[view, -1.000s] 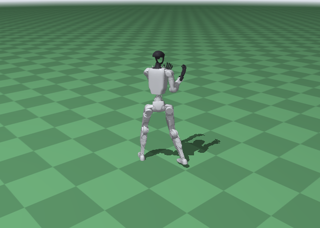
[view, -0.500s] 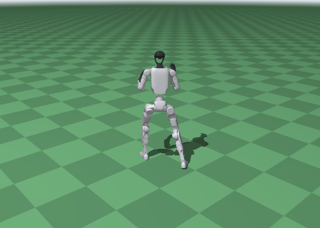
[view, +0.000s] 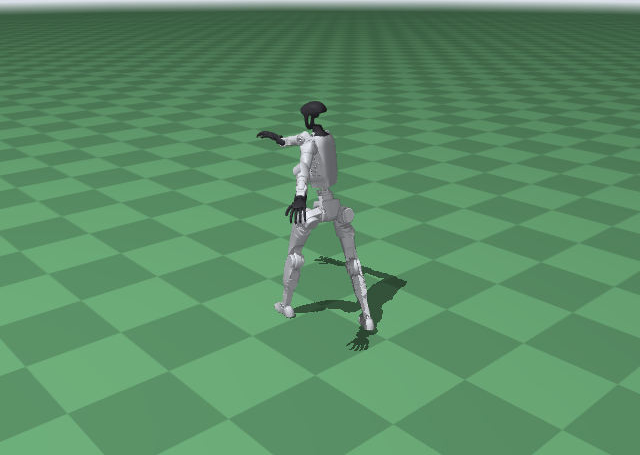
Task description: Kungfu
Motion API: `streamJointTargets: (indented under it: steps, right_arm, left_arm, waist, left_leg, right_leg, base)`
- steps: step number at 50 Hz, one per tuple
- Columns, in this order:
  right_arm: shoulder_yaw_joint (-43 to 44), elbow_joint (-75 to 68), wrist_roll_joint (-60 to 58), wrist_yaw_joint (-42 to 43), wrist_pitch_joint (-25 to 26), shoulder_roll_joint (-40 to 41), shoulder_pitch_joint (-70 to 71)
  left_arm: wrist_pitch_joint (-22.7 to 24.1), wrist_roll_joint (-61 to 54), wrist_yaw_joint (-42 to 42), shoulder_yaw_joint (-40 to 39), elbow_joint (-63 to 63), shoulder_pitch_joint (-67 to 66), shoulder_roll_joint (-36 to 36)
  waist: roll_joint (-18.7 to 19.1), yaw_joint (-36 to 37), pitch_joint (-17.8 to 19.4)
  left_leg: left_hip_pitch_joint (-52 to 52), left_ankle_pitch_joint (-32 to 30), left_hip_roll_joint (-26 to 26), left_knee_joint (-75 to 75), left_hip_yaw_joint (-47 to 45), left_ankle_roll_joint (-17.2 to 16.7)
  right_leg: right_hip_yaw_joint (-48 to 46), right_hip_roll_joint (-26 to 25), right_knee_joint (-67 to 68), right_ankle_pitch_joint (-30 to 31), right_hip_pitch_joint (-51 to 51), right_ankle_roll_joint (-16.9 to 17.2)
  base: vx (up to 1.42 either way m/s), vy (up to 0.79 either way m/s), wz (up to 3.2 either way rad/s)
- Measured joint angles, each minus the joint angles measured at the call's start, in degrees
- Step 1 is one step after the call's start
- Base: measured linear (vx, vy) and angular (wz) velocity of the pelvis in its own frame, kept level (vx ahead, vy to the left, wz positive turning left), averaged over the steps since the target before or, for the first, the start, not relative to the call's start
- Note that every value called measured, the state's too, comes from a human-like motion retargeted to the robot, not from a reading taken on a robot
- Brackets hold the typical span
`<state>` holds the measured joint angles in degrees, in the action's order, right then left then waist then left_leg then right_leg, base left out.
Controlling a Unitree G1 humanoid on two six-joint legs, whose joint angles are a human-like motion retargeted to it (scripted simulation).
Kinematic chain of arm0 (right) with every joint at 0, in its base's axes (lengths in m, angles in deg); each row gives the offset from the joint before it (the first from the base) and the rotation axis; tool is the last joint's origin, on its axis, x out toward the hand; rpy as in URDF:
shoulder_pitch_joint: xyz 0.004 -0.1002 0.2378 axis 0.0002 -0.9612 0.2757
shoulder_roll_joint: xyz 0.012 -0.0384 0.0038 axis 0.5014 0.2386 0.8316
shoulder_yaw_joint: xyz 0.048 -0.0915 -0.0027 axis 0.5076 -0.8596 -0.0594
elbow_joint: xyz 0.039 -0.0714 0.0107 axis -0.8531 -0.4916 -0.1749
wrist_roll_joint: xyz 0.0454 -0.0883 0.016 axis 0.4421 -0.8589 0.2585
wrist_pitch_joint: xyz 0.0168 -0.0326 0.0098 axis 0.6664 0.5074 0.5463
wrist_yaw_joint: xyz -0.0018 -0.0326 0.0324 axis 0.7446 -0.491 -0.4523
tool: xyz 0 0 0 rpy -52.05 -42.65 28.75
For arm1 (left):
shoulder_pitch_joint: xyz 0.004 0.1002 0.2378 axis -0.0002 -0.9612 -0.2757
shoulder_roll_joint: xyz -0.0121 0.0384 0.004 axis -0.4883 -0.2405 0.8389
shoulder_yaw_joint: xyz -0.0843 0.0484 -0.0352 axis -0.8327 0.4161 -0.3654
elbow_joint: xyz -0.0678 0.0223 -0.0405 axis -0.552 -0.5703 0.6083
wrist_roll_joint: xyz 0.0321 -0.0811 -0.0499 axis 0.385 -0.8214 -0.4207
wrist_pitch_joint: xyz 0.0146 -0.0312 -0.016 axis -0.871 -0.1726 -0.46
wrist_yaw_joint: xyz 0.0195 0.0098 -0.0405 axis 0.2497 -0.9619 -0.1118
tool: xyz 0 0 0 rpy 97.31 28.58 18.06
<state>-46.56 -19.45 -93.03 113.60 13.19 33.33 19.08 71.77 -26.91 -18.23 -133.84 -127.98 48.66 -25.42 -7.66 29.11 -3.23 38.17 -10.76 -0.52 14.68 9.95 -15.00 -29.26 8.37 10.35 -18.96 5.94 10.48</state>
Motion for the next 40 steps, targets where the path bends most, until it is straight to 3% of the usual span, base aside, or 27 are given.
streamJointTargets:
  steps: [5,12,17,20,23,27,32,40]
  right_arm:
    - [0.9,1.4,-0.7,6.2,-1.3,1.4,-2.1]
    - [2.5,2.4,-0.8,5.9,-1.6,2.6,-3.9]
    - [2.5,6.3,-0.1,5.0,-3.0,4.9,-4.6]
    - [2.7,9.3,1.6,5.1,-4.8,6.3,-5.3]
    - [2.0,11.5,2.8,4.9,-6.9,7.9,-5.5]
    - [0.2,15.1,4.0,3.6,-10.2,9.7,-5.5]
    - [-4.1,21.6,8.8,-0.5,-15.5,13.8,-5.5]
    - [-13.3,35.2,21.2,-19.2,-22.2,20.3,-5.7]
  left_arm:
    - [5.1,-1.7,5.7,-4.8,0.0,-4.4,5.4]
    - [12.6,-0.6,6.5,-1.9,4.4,3.8,5.8]
    - [24.8,-5.7,4.0,6.5,16.1,13.0,6.7]
    - [33.5,-16.0,-3.9,14.8,25.6,19.9,7.0]
    - [38.5,-28.1,-13.0,24.9,36.2,28.3,7.7]
    - [40.4,-35.8,-20.9,38.8,50.6,41.7,9.4]
    - [41.9,-34.5,-23.2,57.5,60.9,58.1,10.6]
    - [40.1,-41.1,-39.4,74.2,64.7,71.7,11.2]
  waist:
    - [-0.3,0.8,-0.9]
    - [-1.0,0.1,-0.9]
    - [-0.9,-0.3,-1.2]
    - [-1.0,-0.8,-1.4]
    - [-1.2,-1.6,-1.7]
    - [-1.2,-2.7,-1.8]
    - [-0.6,-4.9,-2.2]
    - [0.4,-9.1,-2.0]
  left_leg:
    - [-0.6,-0.2,-0.4,-0.3,-0.7,0.0]
    - [-2.0,-0.7,-1.0,-1.4,-1.4,0.0]
    - [-1.6,-0.4,0.2,-0.7,0.0,0.0]
    - [-1.1,0.1,1.0,0.0,0.7,0.0]
    - [-0.8,0.5,1.2,0.4,0.7,0.5]
    - [-0.5,1.3,1.4,1.0,0.9,1.5]
    - [0.1,3.3,1.3,2.5,1.2,4.4]
    - [-0.1,8.3,5.0,5.3,-8.1,9.4]
  right_leg:
    - [-0.1,1.1,0.8,-0.6,-0.1,-0.2]
    - [-0.1,1.2,1.1,-1.0,0.9,-0.2]
    - [0.4,0.5,1.0,-1.0,0.1,-0.7]
    - [0.9,-0.2,0.9,-0.9,-0.4,-1.0]
    - [1.2,0.0,0.9,-0.7,-0.9,-1.0]
    - [1.6,0.3,0.8,-0.3,-1.5,-0.8]
    - [2.2,1.6,0.6,1.0,-2.7,-0.2]
    - [4.3,6.3,0.5,4.6,-6.6,1.2]
  base:
    - [0.0,0.06,-0.13]
    - [0.01,-0.02,0.12]
    - [-0.04,-0.09,-0.29]
    - [-0.03,-0.1,-0.29]
    - [-0.01,-0.05,-0.27]
    - [-0.02,-0.02,-0.28]
    - [-0.03,0.05,-0.49]
    - [-0.05,0.09,-1.01]
